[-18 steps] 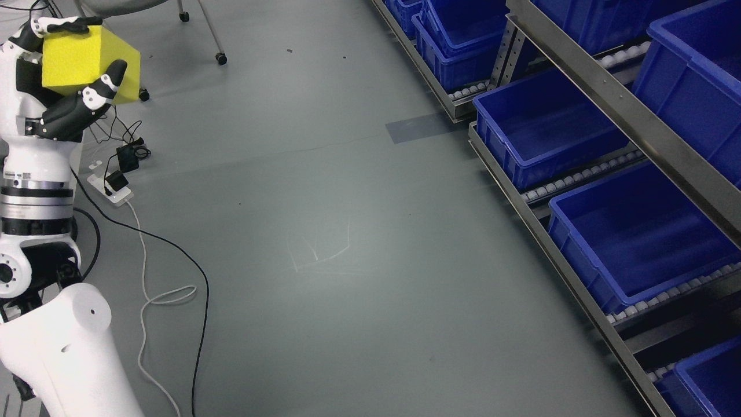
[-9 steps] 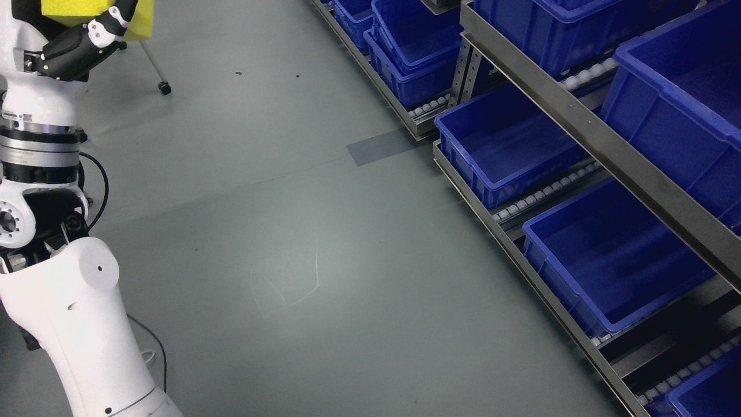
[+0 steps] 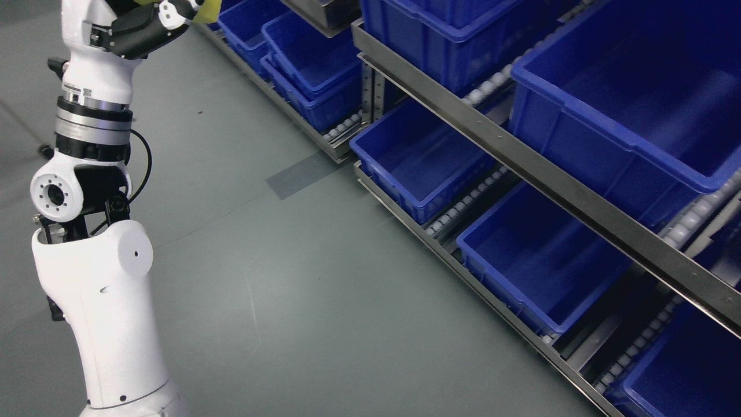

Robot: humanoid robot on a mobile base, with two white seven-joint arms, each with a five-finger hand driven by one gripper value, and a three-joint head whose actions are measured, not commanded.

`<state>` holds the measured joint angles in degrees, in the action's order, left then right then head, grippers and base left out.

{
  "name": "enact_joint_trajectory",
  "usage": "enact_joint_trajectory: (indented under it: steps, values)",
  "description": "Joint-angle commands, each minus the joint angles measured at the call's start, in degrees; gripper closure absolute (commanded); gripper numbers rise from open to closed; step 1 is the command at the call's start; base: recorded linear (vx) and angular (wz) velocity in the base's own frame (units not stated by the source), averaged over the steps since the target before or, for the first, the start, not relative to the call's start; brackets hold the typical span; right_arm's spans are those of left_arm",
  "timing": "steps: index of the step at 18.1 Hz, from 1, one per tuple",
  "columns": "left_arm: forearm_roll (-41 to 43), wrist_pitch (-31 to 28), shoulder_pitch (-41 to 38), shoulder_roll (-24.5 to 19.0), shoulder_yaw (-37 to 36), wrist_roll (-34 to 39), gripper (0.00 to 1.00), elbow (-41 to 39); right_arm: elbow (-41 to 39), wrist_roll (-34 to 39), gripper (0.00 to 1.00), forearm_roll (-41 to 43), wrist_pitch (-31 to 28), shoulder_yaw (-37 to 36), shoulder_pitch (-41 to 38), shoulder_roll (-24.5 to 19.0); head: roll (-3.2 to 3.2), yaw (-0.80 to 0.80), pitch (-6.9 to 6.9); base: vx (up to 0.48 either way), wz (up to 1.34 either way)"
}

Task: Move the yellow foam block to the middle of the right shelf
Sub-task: 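Extend the left hand into the middle-level blue bin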

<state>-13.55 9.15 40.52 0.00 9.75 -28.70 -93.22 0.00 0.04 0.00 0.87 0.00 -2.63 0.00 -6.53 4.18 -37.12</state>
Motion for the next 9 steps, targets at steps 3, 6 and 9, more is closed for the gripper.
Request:
enact_joint_trajectory:
  steps: [3, 6, 9]
  values:
    - [-0.1, -0.7, 0.5, -1.0, -6.3, 0.6, 1.00, 0.4, -1.0, 0.0, 0.00, -0.2, 0.0, -0.4, 0.0, 1.0, 0.00, 0.00, 0.00, 0.247, -0.76]
    - [-0.1, -0.9, 0.4, -1.0, -6.6, 0.6, 1.00, 0.4, -1.0, 0.0, 0.00, -0.2, 0.0, -0.4, 0.0, 1.0, 0.00, 0.00, 0.00, 0.217, -0.88]
    - [-0.2, -3.3, 0.6, -1.0, -8.6, 0.6, 1.00, 0.4, -1.0, 0.0, 0.00, -0.2, 0.0, -0.4, 0.0, 1.0, 0.00, 0.00, 0.00, 0.210, -0.80]
